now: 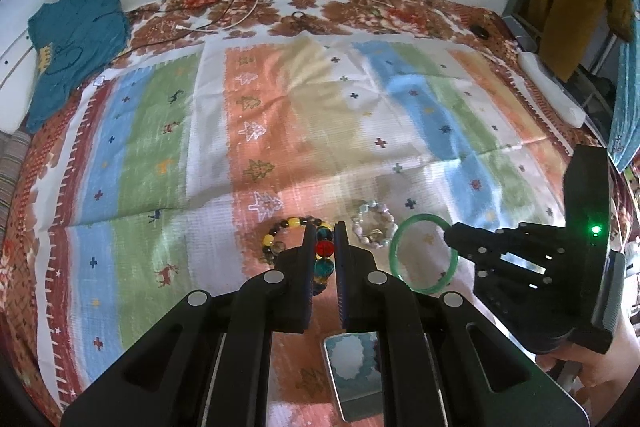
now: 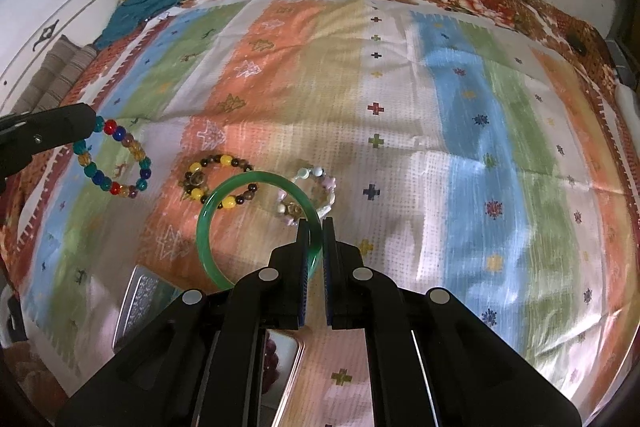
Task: Organize jewelry
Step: 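Lift multicolour bracelet with left tool while right tool carries green bangle toward tin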
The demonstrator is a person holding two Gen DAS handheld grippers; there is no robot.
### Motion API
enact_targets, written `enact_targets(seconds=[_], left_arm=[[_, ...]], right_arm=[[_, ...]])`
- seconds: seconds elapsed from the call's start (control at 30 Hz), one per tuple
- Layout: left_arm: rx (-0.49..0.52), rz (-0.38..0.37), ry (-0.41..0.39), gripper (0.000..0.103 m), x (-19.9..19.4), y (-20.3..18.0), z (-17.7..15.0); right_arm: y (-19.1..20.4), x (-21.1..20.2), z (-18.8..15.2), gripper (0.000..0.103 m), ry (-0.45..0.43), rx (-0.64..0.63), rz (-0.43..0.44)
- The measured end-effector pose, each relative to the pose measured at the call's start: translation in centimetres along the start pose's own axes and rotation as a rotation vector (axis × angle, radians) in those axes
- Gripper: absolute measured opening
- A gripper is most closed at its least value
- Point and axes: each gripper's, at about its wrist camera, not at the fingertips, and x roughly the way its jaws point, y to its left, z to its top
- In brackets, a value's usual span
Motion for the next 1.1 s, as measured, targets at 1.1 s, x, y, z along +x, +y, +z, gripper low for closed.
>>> enact_targets(seconds=[1.1], left_arm=[[0.024,-0.057,-0.052,0.009,-5.1,-2.7,-4.2]], right_arm=[[1.8,-4.7,-3.9,0.007,-0.053,-0.010,0.020]])
